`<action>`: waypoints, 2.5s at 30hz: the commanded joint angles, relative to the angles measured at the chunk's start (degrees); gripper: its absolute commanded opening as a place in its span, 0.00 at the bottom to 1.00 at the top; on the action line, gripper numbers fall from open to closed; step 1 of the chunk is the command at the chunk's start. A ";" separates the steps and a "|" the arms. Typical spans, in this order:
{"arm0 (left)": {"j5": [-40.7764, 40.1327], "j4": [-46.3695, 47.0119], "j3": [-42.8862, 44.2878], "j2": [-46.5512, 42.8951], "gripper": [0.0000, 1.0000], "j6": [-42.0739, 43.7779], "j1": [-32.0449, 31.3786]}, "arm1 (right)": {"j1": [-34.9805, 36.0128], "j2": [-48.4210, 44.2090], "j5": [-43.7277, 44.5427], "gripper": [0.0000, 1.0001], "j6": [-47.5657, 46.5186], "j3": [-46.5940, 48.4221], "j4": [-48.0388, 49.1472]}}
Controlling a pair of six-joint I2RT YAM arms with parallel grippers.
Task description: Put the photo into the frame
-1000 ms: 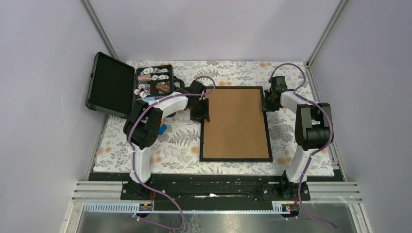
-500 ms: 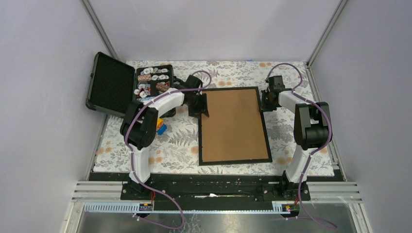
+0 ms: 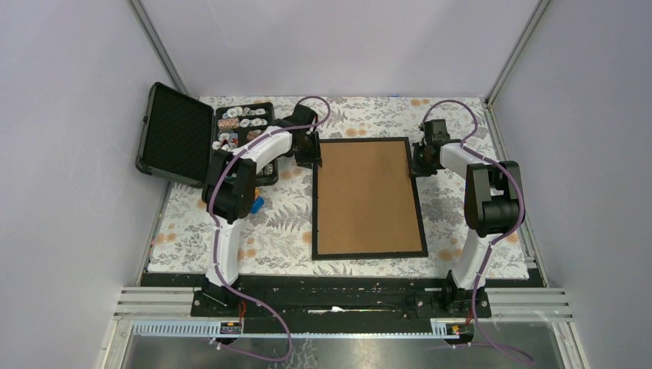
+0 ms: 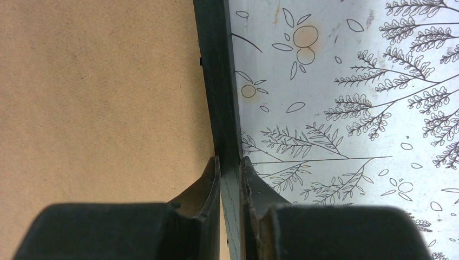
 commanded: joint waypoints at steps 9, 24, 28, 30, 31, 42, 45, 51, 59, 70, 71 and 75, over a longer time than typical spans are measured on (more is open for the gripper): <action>-4.97 -1.68 6.07 3.88 0.33 2.09 1.60 | 1.89 5.12 -3.27 0.15 1.76 -2.30 -5.97; -2.91 -1.75 5.71 5.94 0.31 1.51 1.30 | 1.89 5.01 -3.45 0.15 1.80 -2.52 -5.79; -2.92 -1.72 5.15 5.57 0.31 1.43 0.87 | 1.89 5.01 -3.62 0.15 1.74 -2.43 -5.71; -2.71 -1.78 5.14 5.67 0.31 1.38 0.53 | 1.84 4.94 -3.80 0.15 1.82 -2.43 -5.70; -2.60 -1.75 5.14 5.72 0.31 1.33 0.39 | 1.88 4.97 -3.79 0.15 1.78 -2.50 -5.70; -2.54 -1.72 5.58 7.27 0.31 0.80 -0.26 | 1.87 4.83 -4.16 0.15 1.74 -2.61 -5.70; -1.97 -1.81 6.29 8.29 0.31 0.54 -0.54 | 1.82 4.79 -4.16 0.15 1.78 -2.68 -5.71; -1.64 -1.73 7.04 10.17 0.31 -0.05 -2.27 | 1.89 4.90 -4.21 0.15 1.82 -2.61 -5.71; -2.50 -2.82 9.75 14.11 0.31 -0.63 -3.50 | 1.89 4.84 -4.60 0.14 1.87 -2.61 -5.53; -3.70 -5.24 11.27 18.16 0.29 -0.70 -5.75 | 1.96 4.70 -4.65 0.14 1.82 -2.86 -5.55; -3.94 -5.25 11.03 17.92 0.29 -0.48 -5.85 | 1.97 4.63 -4.57 0.15 1.82 -2.87 -5.65; -4.44 -5.34 10.92 14.75 0.33 1.49 -5.79 | 1.95 4.41 -4.32 0.15 1.75 -3.08 -6.06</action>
